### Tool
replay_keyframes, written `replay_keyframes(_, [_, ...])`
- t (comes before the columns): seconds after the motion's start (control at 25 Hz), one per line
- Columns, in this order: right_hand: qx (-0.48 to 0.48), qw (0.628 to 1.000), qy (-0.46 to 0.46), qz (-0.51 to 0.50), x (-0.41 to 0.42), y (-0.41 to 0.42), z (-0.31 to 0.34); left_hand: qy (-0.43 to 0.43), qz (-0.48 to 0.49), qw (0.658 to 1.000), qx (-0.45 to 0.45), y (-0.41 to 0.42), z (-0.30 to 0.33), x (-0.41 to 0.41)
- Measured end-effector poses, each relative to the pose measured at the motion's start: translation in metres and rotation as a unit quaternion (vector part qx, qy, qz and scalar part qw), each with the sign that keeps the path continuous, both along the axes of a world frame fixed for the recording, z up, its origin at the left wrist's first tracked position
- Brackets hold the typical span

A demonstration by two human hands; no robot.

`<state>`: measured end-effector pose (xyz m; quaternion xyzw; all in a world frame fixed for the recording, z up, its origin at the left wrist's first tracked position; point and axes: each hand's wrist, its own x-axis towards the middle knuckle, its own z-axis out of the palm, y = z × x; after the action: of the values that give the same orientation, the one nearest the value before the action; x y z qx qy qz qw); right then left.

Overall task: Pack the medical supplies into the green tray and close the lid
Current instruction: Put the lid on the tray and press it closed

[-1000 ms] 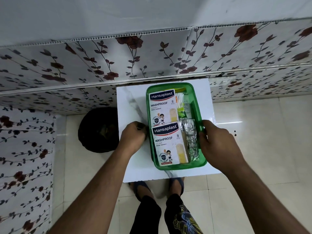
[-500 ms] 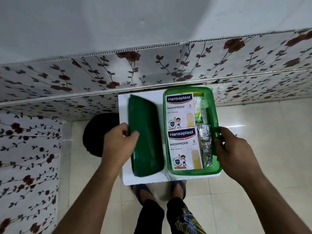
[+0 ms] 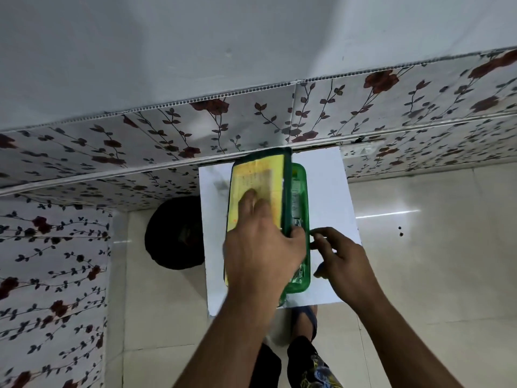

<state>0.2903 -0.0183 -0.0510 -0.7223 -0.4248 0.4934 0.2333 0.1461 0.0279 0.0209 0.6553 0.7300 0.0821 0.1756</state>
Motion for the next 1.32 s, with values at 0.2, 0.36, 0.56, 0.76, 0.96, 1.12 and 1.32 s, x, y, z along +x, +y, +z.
replay_keyframes(0.2, [0.011, 0.996, 0.026, -0.084, 0.024, -0.01, 0.005, 0.037, -0.013, 0.999, -0.029, -0.015, -0.027, 0.04])
replay_keyframes(0.36, [0.008, 0.994, 0.052, -0.098, 0.022, -0.003, 0.007, -0.084, 0.032, 0.989, 0.115, -0.006, -0.037, -0.006])
replay_keyframes(0.56, [-0.038, 0.992, 0.116, -0.023, -0.01, 0.022, 0.012, -0.258, 0.161, 0.945, -0.119, 0.002, -0.065, -0.06])
replay_keyframes(0.76, [-0.035, 0.993, 0.098, -0.057, -0.013, 0.027, 0.006, -0.334, 0.162, 0.918, -0.136, -0.008, -0.068, -0.05])
replay_keyframes(0.96, [0.0, 0.989, 0.084, -0.125, -0.01, 0.064, 0.005, -0.374, 0.185, 0.903, -0.104, 0.038, -0.066, -0.053])
replay_keyframes(1.12, [0.016, 0.978, 0.114, -0.176, -0.03, 0.122, -0.002, -0.422, 0.176, 0.879, -0.134, 0.102, -0.073, -0.044])
replay_keyframes(1.32, [0.037, 0.96, 0.116, -0.254, -0.04, 0.124, -0.009, -0.489, 0.215, 0.836, -0.121, 0.104, -0.091, -0.045])
